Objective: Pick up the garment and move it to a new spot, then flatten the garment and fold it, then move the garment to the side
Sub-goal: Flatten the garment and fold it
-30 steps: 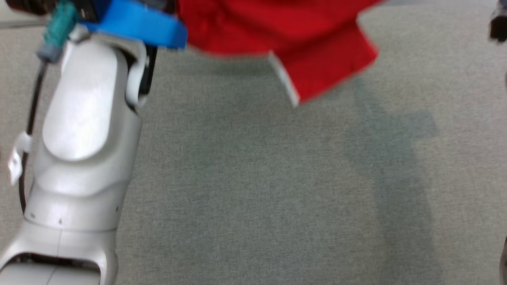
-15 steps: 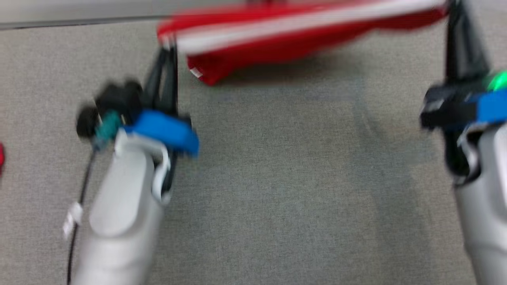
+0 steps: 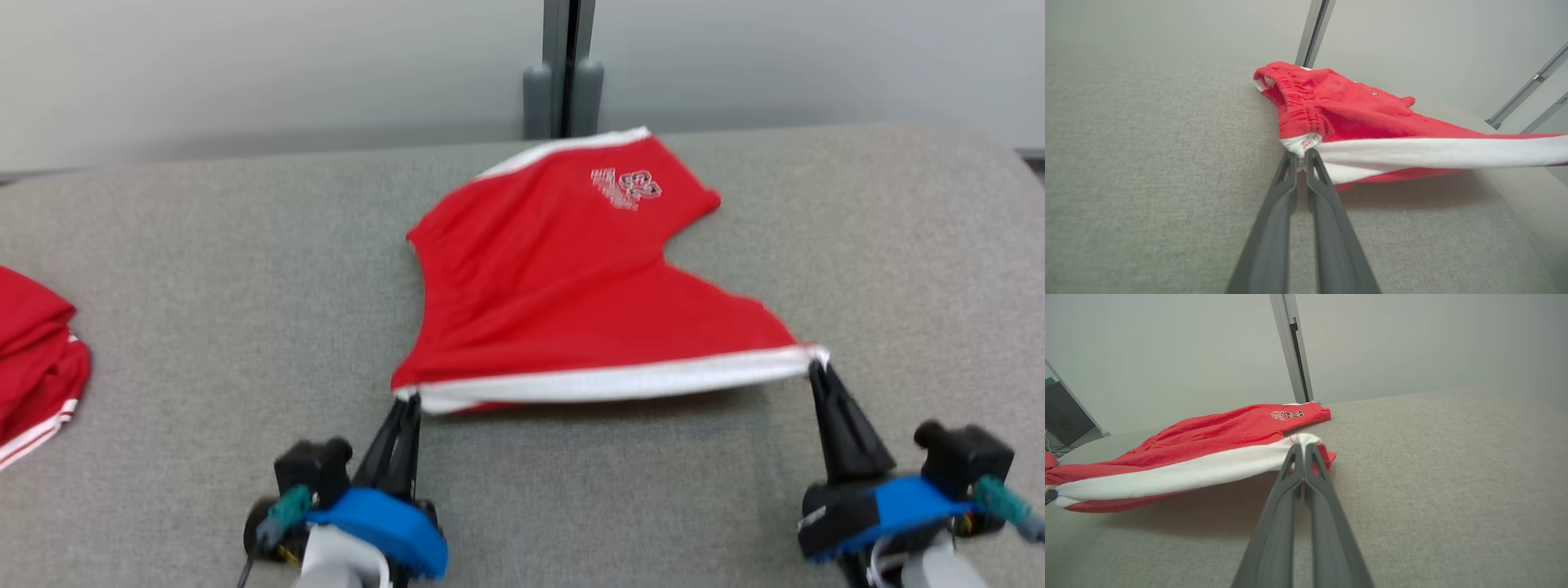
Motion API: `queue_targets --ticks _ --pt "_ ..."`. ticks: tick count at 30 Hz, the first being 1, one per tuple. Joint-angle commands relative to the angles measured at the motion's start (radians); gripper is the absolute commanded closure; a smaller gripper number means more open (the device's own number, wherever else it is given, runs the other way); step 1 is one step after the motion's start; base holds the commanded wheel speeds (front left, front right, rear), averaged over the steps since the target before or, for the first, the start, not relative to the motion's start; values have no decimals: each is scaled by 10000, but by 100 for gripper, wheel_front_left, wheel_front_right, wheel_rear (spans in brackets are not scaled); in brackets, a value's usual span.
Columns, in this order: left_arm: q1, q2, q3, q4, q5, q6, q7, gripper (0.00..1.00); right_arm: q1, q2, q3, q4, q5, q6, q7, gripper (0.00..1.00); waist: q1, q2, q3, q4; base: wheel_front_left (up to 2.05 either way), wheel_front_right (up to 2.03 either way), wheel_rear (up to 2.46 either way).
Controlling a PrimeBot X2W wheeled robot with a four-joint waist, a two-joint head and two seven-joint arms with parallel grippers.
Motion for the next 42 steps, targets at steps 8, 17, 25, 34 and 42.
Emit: queue_targets --ticks 8,17,25,34,42 --pt "1736 30 488 -237 124 -55 -30 100 1734 334 -266 -49 69 -4 -50 100 3 1 -1425 -309 0 0 0" --pt "2384 25 393 -640 229 -267 -29 100 2367 271 -312 -468 238 -4 -50 100 3 1 -1711 -222 0 0 0" --pt "1190 15 -203 -1029 71 -230 -29 100 487 -120 -236 -302 60 -2 -46 100 3 1 -847 137 0 0 0" --pt "-1223 10 -846 -1288 -693 469 -29 100 -3187 -1104 237 925 -361 -2 -42 100 3 1 1214 1078 0 0 0" --pt "-3313 6 -1488 -1180 -1518 1093 -29 100 -6041 -1697 422 2421 -473 -2 -43 100 3 1 2957 1762 0 0 0"
